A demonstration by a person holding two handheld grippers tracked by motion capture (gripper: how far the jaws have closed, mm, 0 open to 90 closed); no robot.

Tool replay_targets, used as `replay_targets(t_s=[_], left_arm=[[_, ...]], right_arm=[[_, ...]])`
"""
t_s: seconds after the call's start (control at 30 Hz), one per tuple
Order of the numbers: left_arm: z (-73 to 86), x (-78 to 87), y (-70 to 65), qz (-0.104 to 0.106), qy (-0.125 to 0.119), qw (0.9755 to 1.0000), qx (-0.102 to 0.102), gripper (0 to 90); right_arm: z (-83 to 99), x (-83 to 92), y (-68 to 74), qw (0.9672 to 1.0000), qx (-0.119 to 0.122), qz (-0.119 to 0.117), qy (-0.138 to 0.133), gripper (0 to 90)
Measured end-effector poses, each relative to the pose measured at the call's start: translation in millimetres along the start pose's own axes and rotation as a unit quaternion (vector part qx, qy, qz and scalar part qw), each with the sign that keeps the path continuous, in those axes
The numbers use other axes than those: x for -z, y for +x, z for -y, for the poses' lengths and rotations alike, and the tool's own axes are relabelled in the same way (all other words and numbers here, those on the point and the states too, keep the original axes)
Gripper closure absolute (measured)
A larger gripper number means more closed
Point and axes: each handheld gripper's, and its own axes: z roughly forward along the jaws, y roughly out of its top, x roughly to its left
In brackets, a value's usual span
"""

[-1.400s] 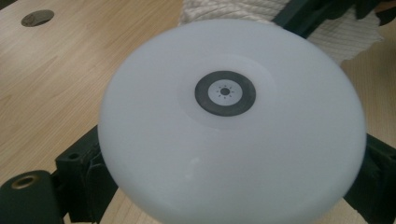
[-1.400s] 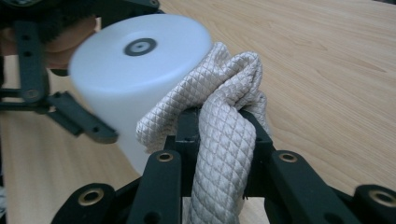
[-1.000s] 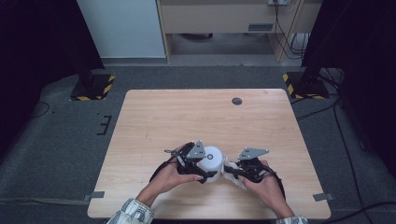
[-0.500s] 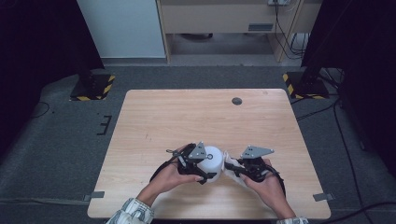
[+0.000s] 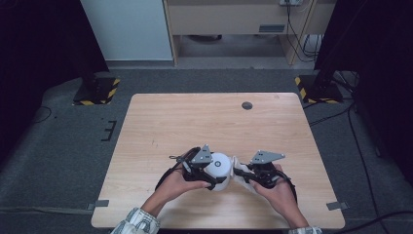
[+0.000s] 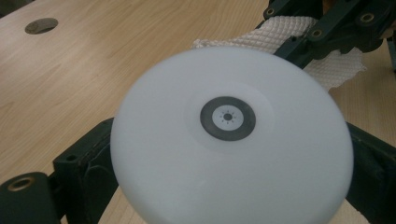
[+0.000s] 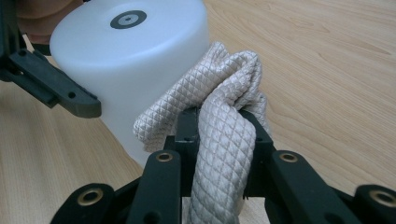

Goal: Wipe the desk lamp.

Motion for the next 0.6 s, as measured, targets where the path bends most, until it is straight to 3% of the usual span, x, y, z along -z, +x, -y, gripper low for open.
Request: replay_targets(t_s=[0.23, 0.33, 0.4, 0.53, 0.6], left_arm=[[-3.1, 9.1, -2.7, -0.007, -0.024, 0.9997, 0.004, 3.8], [-2.1, 12.6, -1.3, -0.009, -0.021, 0.9997, 0.001, 4.8], [-1.2, 12.8, 0.8, 0.001, -0.023, 0.9997, 0.009, 7.3], [-2.6, 13.2, 1.1, 0.000, -0.015, 0.9999, 0.007, 7.9], [-3.0, 13.3, 1.4, 0.001, -0.013, 0.9999, 0.009, 8.1]], right_arm=[[-1.1, 3.6, 1.8, 1.0000, 0.000, 0.004, -0.005, 72.8], [-6.3, 9.6, 4.1, 0.9997, 0.007, 0.017, -0.015, 73.1], [-11.7, 14.9, 7.0, 0.9994, 0.010, 0.019, -0.027, 73.2], [-23.4, 22.0, 14.6, 0.9984, 0.018, 0.018, -0.051, 73.3], [-26.9, 17.5, 16.6, 0.9988, 0.018, 0.030, -0.034, 73.4]])
